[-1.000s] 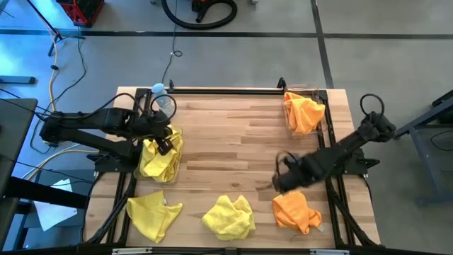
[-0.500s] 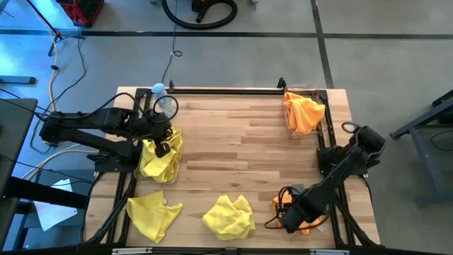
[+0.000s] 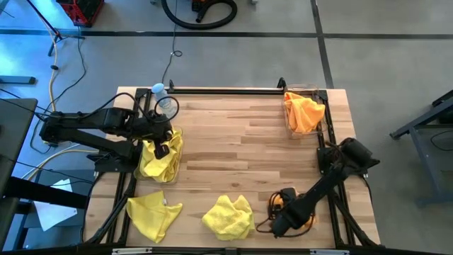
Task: Sort microfiber towel by color & place in baskets
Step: Put the orange microfiber cloth into the right transparent bin
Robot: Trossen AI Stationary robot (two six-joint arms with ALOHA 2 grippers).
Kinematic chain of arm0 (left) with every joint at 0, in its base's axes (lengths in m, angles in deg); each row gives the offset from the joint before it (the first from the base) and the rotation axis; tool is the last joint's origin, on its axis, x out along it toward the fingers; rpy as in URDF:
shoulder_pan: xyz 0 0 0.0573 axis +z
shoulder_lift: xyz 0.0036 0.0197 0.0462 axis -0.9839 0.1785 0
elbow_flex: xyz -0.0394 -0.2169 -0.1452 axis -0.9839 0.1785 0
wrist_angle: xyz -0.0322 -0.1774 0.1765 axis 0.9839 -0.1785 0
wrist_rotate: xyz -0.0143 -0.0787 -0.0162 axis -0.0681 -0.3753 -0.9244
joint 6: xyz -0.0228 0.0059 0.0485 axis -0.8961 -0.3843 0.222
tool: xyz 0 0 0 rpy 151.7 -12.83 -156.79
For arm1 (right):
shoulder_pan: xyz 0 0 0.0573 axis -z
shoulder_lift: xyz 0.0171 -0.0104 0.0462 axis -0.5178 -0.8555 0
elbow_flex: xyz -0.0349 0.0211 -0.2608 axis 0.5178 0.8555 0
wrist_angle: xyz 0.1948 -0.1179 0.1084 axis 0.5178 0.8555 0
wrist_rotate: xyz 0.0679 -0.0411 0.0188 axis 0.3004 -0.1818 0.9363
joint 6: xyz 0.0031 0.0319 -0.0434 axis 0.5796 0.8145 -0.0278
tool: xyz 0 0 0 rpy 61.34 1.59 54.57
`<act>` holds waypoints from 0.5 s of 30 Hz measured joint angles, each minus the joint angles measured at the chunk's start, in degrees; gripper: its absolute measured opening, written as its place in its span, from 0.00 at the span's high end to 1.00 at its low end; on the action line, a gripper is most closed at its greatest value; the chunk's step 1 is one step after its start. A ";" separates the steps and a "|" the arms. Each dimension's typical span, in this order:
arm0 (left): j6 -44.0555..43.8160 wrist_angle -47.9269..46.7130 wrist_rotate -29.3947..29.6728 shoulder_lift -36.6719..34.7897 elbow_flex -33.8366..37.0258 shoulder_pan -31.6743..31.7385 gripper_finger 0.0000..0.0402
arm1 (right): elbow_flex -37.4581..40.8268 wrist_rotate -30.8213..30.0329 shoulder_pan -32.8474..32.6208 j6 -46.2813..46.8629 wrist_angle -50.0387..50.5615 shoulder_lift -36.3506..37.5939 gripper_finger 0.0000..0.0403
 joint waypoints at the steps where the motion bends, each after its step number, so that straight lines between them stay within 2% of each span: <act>1: 0.03 0.16 0.00 0.00 0.00 0.00 1.00 | 0.00 -1.99 0.92 -0.46 -0.21 -0.23 0.35; 4: 0.05 0.61 0.00 0.00 0.00 0.00 1.00 | 0.10 -9.41 4.51 -2.81 -0.28 -0.54 0.55; 8: 0.05 0.95 0.00 0.00 0.00 0.00 1.00 | 0.25 -18.61 9.98 -12.02 -0.69 -0.06 0.91; 10: 0.05 0.95 0.00 0.00 0.00 0.00 1.00 | 0.56 -22.91 12.96 -17.61 -0.85 0.95 0.95; 13: 0.05 0.95 0.00 0.00 0.00 0.00 1.00 | 0.55 -29.20 17.82 -26.62 0.08 5.24 0.91; 15: 0.04 0.99 0.02 0.00 0.00 0.00 1.00 | 0.46 -33.25 21.16 -33.60 0.37 8.52 0.93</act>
